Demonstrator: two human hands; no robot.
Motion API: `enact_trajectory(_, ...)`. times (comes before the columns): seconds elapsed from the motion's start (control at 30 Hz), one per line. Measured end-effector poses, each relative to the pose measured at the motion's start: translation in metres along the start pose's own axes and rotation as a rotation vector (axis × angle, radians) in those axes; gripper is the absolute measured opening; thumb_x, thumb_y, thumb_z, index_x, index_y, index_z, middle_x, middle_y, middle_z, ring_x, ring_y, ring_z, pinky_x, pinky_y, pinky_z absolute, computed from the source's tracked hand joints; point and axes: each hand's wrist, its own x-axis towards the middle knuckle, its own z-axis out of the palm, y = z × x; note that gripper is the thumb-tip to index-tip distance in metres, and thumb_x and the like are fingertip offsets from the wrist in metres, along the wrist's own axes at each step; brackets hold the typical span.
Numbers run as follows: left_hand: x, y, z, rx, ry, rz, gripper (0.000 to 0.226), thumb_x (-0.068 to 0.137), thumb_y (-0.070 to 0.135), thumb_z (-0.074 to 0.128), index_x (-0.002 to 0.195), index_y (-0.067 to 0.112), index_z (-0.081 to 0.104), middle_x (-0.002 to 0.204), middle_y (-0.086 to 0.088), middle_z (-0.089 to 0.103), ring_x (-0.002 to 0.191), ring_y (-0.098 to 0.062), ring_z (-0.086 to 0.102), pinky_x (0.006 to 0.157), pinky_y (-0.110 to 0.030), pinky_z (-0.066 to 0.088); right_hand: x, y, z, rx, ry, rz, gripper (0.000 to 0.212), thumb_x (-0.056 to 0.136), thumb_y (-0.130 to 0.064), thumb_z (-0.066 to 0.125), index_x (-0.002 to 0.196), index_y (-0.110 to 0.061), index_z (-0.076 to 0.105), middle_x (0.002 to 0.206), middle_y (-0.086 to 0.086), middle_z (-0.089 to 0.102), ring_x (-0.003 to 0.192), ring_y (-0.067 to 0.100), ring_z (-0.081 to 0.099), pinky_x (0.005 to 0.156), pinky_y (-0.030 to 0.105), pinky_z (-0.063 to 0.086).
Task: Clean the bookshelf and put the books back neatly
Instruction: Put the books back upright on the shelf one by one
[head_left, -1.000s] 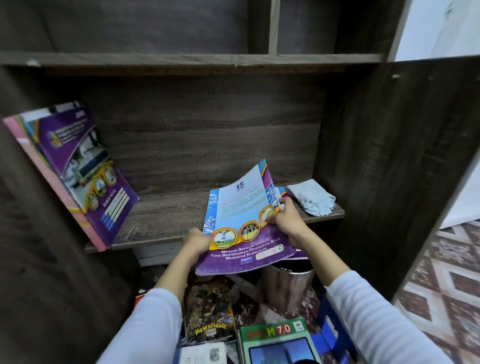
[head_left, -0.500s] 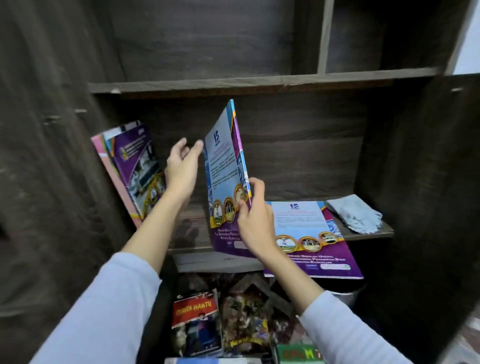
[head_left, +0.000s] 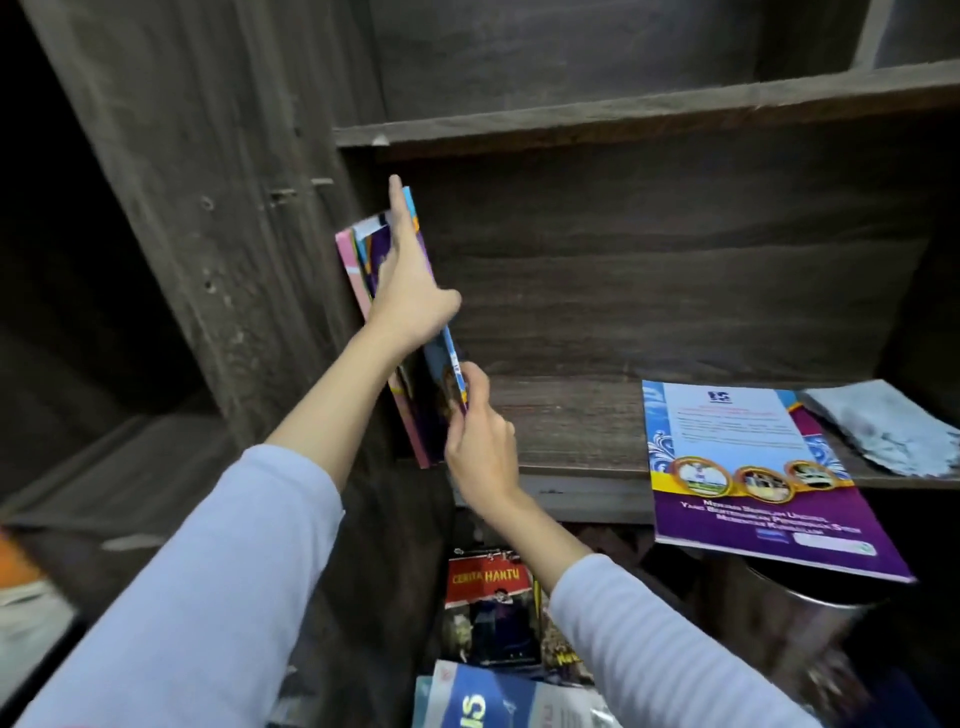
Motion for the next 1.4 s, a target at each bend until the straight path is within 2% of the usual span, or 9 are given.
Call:
enact_trajectory(0.17,-0.012,-0.025,-0.012,0.026,0.022,0.026,0.109,0.078,-0.004,0.058,0.146,0.032,-0.019,0.134,-0.016,0.051,0.089,-0.018,0.058,0.072,-0.015,0.039,0.007,0.002,0.028,0.010,-0.189,-0.006,0.051,0.096,-0.008,0.039,0.143,-0.013,0.022,0.112,0.025,0.062,0.093,0.049,0.058,0.076,0.046,0.043)
enact_trajectory(0.3,-0.025,-0.042,-0.011,0.064,0.040,0.089,0.106,0.078,-0.001,0.058,0.146,0.034,-0.016,0.109,-0.013,0.063,0.081,-0.029,0.063,0.079,-0.040,0.051,0.018,0.018,0.047,0.039,-0.350,0.070,0.061,0.090,-0.004,0.044,0.143,-0.018,0.017,0.132,0.020,0.050,0.105,0.048,0.054,0.085,0.045,0.043)
enact_trajectory(0.4,-0.032,-0.053,-0.013,0.178,0.061,0.181,0.106,0.075,0.004,0.062,0.149,0.024,-0.010,0.127,-0.019,0.054,0.107,-0.037,0.057,0.096,-0.048,0.043,0.029,0.032,0.056,0.071,-0.471,0.084,0.067,0.086,-0.007,0.054,0.139,-0.023,0.017,0.135,0.015,0.048,0.112,0.042,0.054,0.090,0.040,0.043)
enact_trajectory(0.47,-0.031,-0.062,-0.013,0.281,0.095,0.249,0.103,0.075,0.007,0.064,0.150,0.013,-0.005,0.151,-0.017,0.027,0.135,-0.036,0.034,0.115,-0.048,0.021,0.036,0.038,0.059,0.123,-0.536,0.096,0.079,0.079,-0.007,0.065,0.138,-0.026,0.017,0.138,0.011,0.043,0.117,0.036,0.052,0.097,0.038,0.042)
enact_trajectory(0.53,-0.030,-0.065,-0.012,0.352,0.116,0.281,0.099,0.076,0.008,0.064,0.149,0.006,-0.003,0.157,-0.014,0.012,0.144,-0.030,0.014,0.117,-0.038,0.005,0.041,0.044,0.059,0.179,-0.595,0.125,0.095,0.070,-0.006,0.077,0.139,-0.028,0.015,0.144,0.009,0.035,0.126,0.031,0.045,0.105,0.037,0.038)
enact_trajectory(0.63,-0.027,-0.065,-0.010,0.402,0.145,0.242,0.098,0.077,0.007,0.065,0.149,0.004,-0.002,0.157,-0.018,0.007,0.146,-0.027,0.006,0.117,-0.033,0.006,0.046,0.056,0.059,0.201,-0.662,0.191,0.112,0.061,-0.009,0.086,0.144,-0.026,0.012,0.150,0.010,0.026,0.136,0.026,0.030,0.112,0.034,0.028)
enact_trajectory(0.8,-0.023,-0.063,-0.005,0.474,0.167,0.196,0.096,0.081,0.005,0.061,0.147,-0.001,-0.008,0.157,-0.017,0.000,0.146,-0.023,0.003,0.116,-0.028,0.005,0.050,0.070,0.063,0.089,-0.731,0.298,0.103,0.066,-0.030,0.085,0.145,-0.022,0.019,0.140,0.016,0.041,0.127,0.031,0.041,0.106,0.035,0.035)
enact_trajectory(1.03,-0.020,-0.067,0.010,0.679,0.209,0.135,0.093,0.088,0.015,0.057,0.145,-0.004,-0.014,0.157,-0.015,-0.006,0.146,-0.022,-0.005,0.117,-0.031,0.001,0.049,0.082,0.073,0.116,-0.702,0.330,0.102,0.073,-0.021,0.080,0.150,-0.030,0.014,0.146,0.020,0.036,0.133,0.034,0.039,0.112,0.041,0.033)
enact_trajectory(1.4,-0.016,-0.083,0.018,0.917,0.277,0.168,0.076,0.097,0.029,0.039,0.147,-0.002,-0.009,0.157,-0.019,-0.004,0.146,-0.028,-0.003,0.116,-0.035,-0.003,0.046,0.092,0.074,-0.234,-0.712,0.180,0.078,0.089,-0.054,0.052,0.150,-0.031,0.010,0.144,0.018,0.042,0.127,0.038,0.044,0.103,0.043,0.038)
